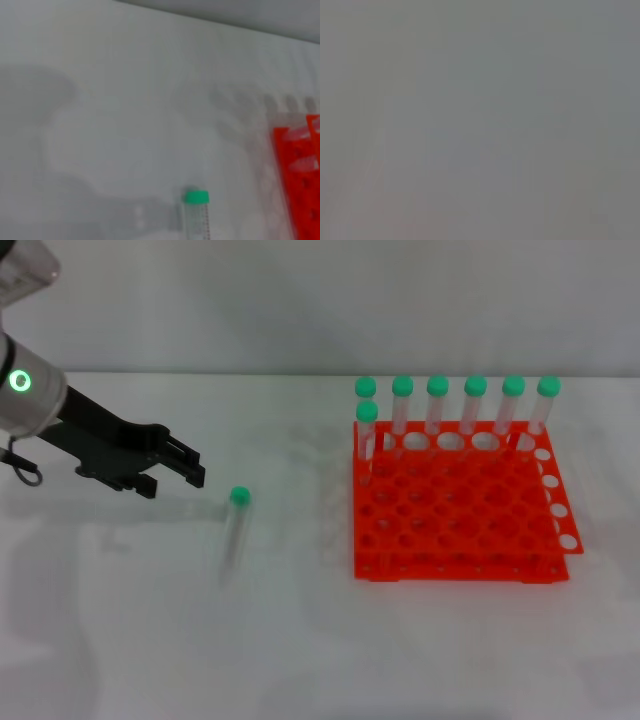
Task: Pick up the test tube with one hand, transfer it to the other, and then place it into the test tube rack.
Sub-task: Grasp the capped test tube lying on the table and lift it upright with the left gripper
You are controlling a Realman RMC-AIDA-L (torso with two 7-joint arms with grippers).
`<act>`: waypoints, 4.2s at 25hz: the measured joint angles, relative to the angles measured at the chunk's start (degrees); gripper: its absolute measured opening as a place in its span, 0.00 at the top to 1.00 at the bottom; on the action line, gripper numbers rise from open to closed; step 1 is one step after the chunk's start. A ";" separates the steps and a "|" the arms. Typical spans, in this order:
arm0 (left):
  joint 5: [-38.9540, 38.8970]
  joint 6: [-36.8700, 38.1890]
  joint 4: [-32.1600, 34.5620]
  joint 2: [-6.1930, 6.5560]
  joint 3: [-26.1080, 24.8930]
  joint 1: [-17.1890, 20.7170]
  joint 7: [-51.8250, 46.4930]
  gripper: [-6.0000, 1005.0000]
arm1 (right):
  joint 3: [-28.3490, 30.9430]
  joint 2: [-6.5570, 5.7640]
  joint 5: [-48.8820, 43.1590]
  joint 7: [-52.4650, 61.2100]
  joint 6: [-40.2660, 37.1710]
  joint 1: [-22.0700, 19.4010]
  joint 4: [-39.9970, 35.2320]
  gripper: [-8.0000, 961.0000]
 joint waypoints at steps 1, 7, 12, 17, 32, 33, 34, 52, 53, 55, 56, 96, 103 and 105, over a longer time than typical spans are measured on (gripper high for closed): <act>0.03 -0.10 -0.19 -0.16 0.23 -0.14 -0.07 0.27 | 0.00 0.00 0.00 0.00 -0.01 0.00 0.00 0.09; 0.09 -0.15 -3.87 0.04 1.03 -1.44 -1.06 0.30 | 0.00 0.00 -0.25 0.03 -0.41 0.15 0.23 0.09; 1.63 -1.08 -5.81 -0.14 1.15 -2.52 -1.48 0.33 | 0.00 0.00 -0.34 0.06 -0.57 0.52 0.69 0.09; 3.74 -3.08 -6.11 -1.47 1.17 -2.78 -1.65 0.32 | 0.00 0.00 -0.15 0.08 -0.72 0.75 1.90 0.09; 4.45 -9.64 -13.26 -2.72 4.10 -4.13 -2.29 0.32 | 0.00 0.00 -0.37 0.03 -0.77 0.91 3.38 0.09; 4.45 -9.81 -13.26 -2.77 4.11 -4.06 -2.39 0.32 | 0.00 0.00 -0.37 -0.04 -0.77 0.89 3.47 0.09; 4.45 -10.03 -13.27 -2.85 4.12 -3.99 -2.49 0.32 | 0.00 0.00 -0.37 -0.07 -0.77 0.83 3.48 0.09; 4.45 -12.54 -16.03 -3.85 5.46 -4.47 -3.04 0.35 | -0.09 -0.01 -0.45 -0.20 -0.38 0.59 4.26 0.09; 4.45 -12.54 -16.14 -3.86 5.49 -4.51 -3.04 0.38 | -0.09 -0.01 -0.45 -0.20 -0.40 0.53 4.28 0.09; 4.45 -12.54 -16.34 -3.89 5.53 -4.57 -3.04 0.43 | -0.09 -0.01 -0.45 -0.21 -0.45 0.44 4.32 0.09; 4.45 -12.54 -16.45 -3.96 5.53 -4.57 -3.04 0.46 | -0.09 0.00 -0.45 -0.21 -0.48 0.40 4.34 0.09; 7.69 -14.56 -17.79 -4.31 10.39 -5.90 -3.46 0.78 | -0.09 -0.01 -0.53 0.09 -0.72 0.56 4.99 0.09; 7.56 -14.55 -17.61 -4.23 12.17 -6.27 -3.80 0.78 | -0.09 -0.01 -0.53 0.09 -0.71 0.55 5.13 0.09; 7.52 -14.83 -17.25 -4.14 12.19 -6.37 -3.60 0.78 | -0.09 0.00 -0.53 0.09 -0.71 0.57 5.17 0.09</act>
